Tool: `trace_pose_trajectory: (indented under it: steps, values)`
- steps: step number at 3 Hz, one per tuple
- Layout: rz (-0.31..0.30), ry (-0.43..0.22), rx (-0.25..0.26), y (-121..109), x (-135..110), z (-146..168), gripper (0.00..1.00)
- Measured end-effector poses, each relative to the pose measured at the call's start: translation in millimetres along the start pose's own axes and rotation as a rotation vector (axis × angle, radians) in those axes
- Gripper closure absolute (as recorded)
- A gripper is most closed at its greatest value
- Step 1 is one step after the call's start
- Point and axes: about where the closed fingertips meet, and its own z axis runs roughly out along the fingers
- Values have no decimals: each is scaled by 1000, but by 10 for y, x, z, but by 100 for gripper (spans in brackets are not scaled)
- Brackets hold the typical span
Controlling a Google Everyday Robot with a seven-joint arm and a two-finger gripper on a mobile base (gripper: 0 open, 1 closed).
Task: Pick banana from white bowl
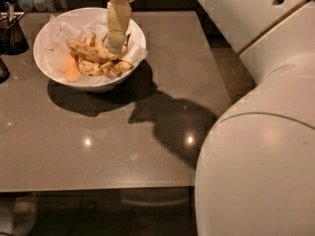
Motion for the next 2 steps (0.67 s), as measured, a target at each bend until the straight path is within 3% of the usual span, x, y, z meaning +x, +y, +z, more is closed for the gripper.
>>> trace_pose_trajectory:
  steps: [1,2]
  values:
    - [3,-88,7,-9,-82,11,0]
    - [0,-143,-21,-72,-258,87,0]
